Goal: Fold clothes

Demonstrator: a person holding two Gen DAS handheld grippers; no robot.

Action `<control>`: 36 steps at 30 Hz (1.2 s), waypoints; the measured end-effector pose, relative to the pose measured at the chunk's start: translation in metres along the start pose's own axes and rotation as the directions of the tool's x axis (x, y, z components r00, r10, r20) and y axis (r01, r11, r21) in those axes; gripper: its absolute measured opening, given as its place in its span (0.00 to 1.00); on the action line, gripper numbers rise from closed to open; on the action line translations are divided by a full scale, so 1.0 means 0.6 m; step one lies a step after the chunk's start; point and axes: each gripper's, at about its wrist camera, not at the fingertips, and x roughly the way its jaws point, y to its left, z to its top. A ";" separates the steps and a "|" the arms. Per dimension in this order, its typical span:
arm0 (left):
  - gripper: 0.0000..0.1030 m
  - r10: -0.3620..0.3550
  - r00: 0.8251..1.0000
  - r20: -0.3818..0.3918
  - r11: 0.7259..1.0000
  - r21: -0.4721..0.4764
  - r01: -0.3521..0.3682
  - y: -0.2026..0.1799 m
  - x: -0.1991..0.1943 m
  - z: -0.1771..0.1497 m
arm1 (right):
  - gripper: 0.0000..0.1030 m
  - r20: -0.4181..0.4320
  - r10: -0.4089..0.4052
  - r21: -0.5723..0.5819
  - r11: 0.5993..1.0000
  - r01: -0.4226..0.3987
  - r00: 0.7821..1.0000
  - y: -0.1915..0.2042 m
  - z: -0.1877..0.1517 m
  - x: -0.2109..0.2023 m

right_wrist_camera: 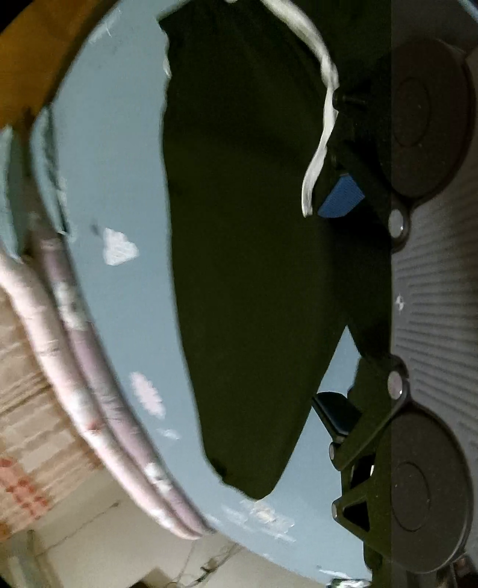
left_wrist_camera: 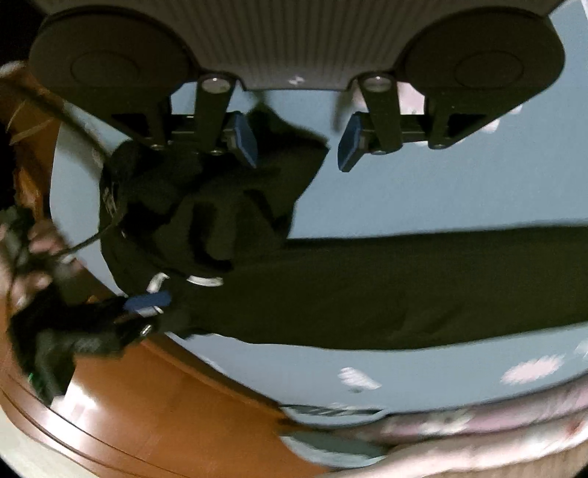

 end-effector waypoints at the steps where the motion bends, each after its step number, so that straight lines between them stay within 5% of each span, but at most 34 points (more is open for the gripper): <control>1: 0.46 -0.004 1.000 0.005 0.999 0.046 0.003 -0.006 0.006 0.000 | 1.00 0.015 -0.006 0.018 1.000 0.005 1.000 -0.003 -0.012 -0.020; 6: 0.45 -0.015 0.999 0.040 0.962 0.272 0.004 -0.039 0.030 0.000 | 1.00 0.081 -0.072 0.131 0.989 0.061 0.994 -0.014 -0.082 -0.110; 10: 0.45 -0.065 0.996 0.067 0.955 0.294 0.042 -0.038 0.030 0.019 | 1.00 0.092 -0.137 0.217 0.969 0.115 0.986 -0.008 -0.159 -0.134; 12: 0.45 -0.083 0.994 0.073 0.961 0.271 0.060 -0.028 0.031 0.035 | 0.97 0.082 -0.155 0.174 0.975 0.139 0.984 0.017 -0.186 -0.126; 17: 0.45 -0.002 0.997 0.071 0.977 0.214 -0.013 -0.001 0.042 0.074 | 0.60 0.088 -0.245 -0.157 0.954 0.256 0.966 0.101 -0.205 -0.086; 21: 0.46 0.061 0.997 0.047 0.993 0.102 -0.066 0.027 0.043 0.085 | 0.59 0.080 -0.315 -0.457 0.831 0.316 0.946 0.169 -0.211 -0.026; 27: 0.46 0.045 0.998 0.033 0.999 -0.028 -0.044 0.066 0.002 0.055 | 0.55 0.134 -0.384 -0.751 0.561 0.347 0.913 0.247 -0.227 0.056; 31: 0.52 0.049 0.999 0.023 0.999 -0.017 -0.049 0.070 -0.032 0.012 | 0.10 0.165 -0.419 -0.807 0.463 0.367 0.893 0.267 -0.229 0.077; 36: 0.57 0.030 0.999 0.032 0.997 0.064 -0.032 0.045 -0.052 -0.034 | 0.08 0.150 -0.340 -0.750 0.573 0.331 0.928 0.268 -0.196 0.027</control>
